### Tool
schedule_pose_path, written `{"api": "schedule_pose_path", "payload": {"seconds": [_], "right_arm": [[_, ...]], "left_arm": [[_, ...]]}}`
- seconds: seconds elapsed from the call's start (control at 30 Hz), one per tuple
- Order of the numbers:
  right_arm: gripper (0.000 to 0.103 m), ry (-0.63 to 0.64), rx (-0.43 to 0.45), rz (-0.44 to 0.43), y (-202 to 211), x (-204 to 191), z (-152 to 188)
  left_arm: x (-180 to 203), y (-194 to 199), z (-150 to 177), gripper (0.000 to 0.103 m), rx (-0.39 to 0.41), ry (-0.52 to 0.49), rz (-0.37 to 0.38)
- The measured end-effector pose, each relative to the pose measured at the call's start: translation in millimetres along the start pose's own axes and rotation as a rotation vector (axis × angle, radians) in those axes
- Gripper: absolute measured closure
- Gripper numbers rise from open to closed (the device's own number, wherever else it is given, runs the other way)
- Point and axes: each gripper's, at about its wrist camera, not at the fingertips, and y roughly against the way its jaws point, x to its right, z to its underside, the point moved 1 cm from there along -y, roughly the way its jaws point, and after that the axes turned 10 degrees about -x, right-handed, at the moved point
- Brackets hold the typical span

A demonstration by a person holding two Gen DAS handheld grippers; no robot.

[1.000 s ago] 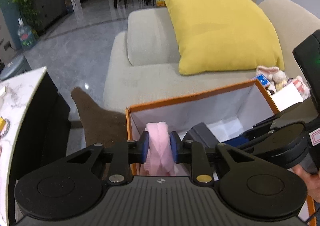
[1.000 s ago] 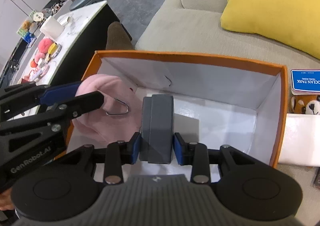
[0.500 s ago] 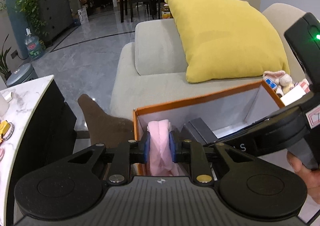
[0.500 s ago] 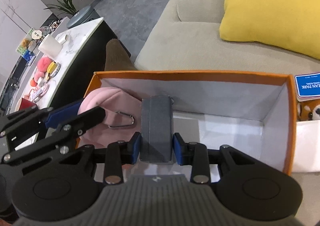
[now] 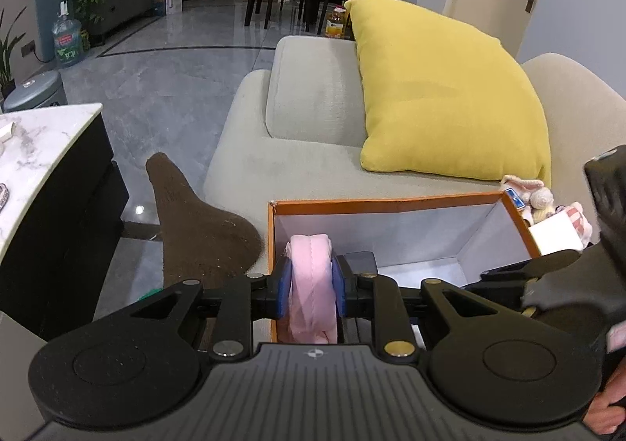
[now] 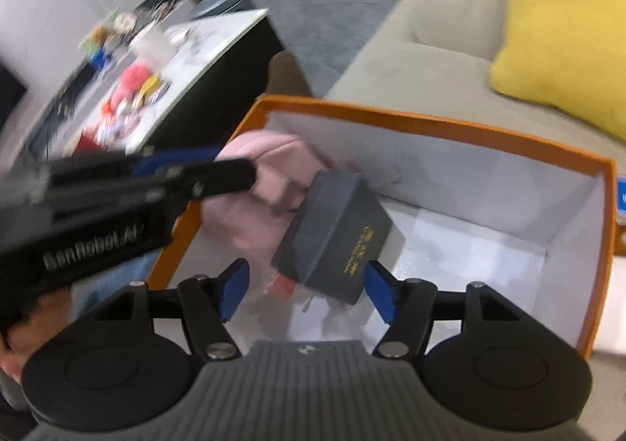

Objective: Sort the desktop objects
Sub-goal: 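Carry the backpack and grey case into the orange box and release both, then move the left gripper to the pink pouch and grasp it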

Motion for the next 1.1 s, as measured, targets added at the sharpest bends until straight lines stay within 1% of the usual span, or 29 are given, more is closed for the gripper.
{"api": "schedule_pose_path", "payload": {"seconds": [0.13,0.2,0.27,0.33,0.37,0.43,0.47,0.53,0.6,0.67,0.77,0.87,0.93,1.0,1.1], "right_arm": [[0.033,0.1,-0.026,0.072,-12,-17,4],[0.033,0.125,-0.046,0.109,-21,-22,3],[0.034,0.141,-0.059,0.143,-29,-25,1],[0.036,0.156,-0.065,0.174,-35,-27,0],[0.037,0.158,-0.068,0.18,-37,-27,-1],[0.044,0.155,-0.067,0.188,-41,-25,-2],[0.05,0.157,-0.062,0.194,-42,-26,-3],[0.058,0.163,-0.052,0.208,-45,-25,-5],[0.064,0.176,-0.038,0.222,-45,-24,-6],[0.065,0.185,-0.022,0.239,-44,-22,-7],[0.064,0.179,-0.022,0.225,-47,-19,-11],[0.064,0.193,-0.026,0.239,-50,-21,-11],[0.062,0.191,-0.037,0.243,-48,-21,-11],[0.05,0.173,-0.04,0.233,-42,-21,-12],[0.05,0.178,-0.023,0.237,-25,-25,-9]], "left_arm": [[-2,18,4,0.072,0.035,0.011,0.006],[-5,24,7,0.069,0.034,0.02,-0.001],[-8,26,10,0.067,-0.003,0.025,-0.032],[-11,23,14,0.067,-0.043,0.017,-0.036],[-13,20,17,0.067,-0.063,0.013,-0.032],[-14,13,22,0.067,-0.101,0.007,-0.023],[-14,10,24,0.068,-0.114,0.004,-0.018],[-12,6,27,0.075,-0.128,-0.006,-0.009],[-11,3,30,0.08,-0.143,-0.008,0.017],[-9,3,30,0.08,-0.143,-0.01,0.01],[-9,1,30,0.08,-0.145,-0.008,0.007],[-7,2,30,0.08,-0.143,-0.009,-0.002],[-6,4,31,0.08,-0.135,-0.008,-0.006],[-6,9,31,0.08,-0.125,-0.003,-0.02],[-4,22,30,0.08,-0.101,0.005,-0.036]]}}
